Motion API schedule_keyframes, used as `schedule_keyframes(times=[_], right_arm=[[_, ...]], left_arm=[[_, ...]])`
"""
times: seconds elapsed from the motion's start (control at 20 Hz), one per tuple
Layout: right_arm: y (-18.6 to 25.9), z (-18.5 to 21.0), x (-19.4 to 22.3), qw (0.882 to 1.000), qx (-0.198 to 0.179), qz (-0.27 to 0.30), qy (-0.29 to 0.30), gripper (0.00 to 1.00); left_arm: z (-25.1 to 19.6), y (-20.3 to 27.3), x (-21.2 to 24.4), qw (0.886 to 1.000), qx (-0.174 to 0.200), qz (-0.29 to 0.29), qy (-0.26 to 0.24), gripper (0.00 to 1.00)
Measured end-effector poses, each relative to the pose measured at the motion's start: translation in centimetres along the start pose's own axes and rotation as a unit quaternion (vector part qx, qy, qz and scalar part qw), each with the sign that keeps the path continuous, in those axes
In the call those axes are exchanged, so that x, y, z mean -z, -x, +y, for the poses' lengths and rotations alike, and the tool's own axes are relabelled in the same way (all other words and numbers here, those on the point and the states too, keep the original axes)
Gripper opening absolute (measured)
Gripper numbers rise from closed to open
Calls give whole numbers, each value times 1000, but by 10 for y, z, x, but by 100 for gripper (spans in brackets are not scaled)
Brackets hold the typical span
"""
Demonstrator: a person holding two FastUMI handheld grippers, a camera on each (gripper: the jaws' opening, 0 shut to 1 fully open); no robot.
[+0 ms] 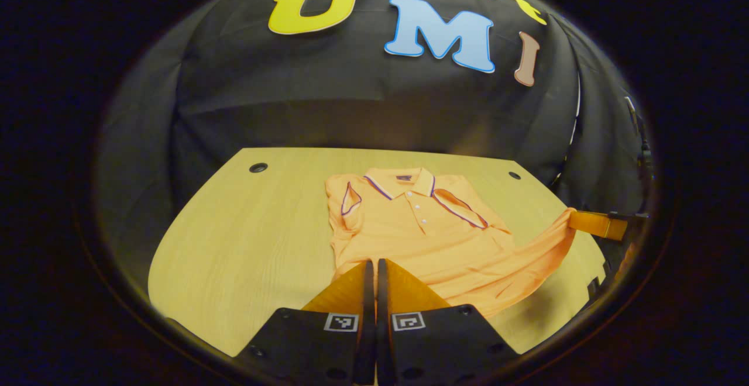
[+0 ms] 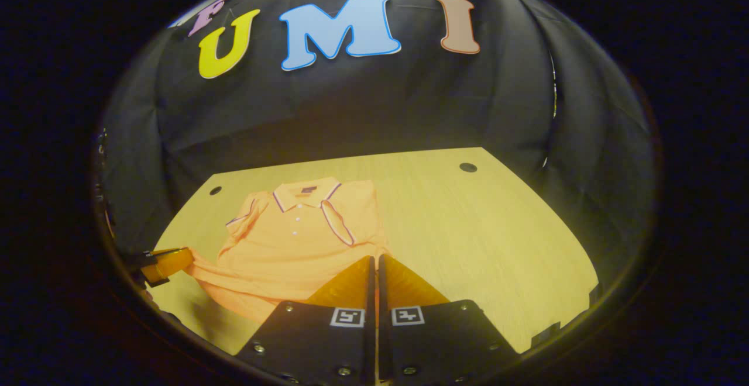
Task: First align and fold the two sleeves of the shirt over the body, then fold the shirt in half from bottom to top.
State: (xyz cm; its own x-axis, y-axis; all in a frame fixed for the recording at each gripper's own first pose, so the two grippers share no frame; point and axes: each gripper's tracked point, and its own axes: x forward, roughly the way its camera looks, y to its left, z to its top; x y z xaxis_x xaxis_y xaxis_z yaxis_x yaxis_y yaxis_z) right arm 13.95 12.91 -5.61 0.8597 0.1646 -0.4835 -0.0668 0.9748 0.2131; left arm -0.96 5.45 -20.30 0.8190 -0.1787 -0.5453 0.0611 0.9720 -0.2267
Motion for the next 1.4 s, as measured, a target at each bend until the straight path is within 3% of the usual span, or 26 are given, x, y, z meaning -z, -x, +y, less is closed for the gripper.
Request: schedule_keyframes(times=[0.75,1.4], right_arm=[[-117,18,-78,1000,15,-7,16,3],[-213,27,-110,999,30,-11,21,2]], left_arm=[[18,-130,-97,998,4,-36,-50,7],[47,-212,-129,994,-31,-96,-52,7]])
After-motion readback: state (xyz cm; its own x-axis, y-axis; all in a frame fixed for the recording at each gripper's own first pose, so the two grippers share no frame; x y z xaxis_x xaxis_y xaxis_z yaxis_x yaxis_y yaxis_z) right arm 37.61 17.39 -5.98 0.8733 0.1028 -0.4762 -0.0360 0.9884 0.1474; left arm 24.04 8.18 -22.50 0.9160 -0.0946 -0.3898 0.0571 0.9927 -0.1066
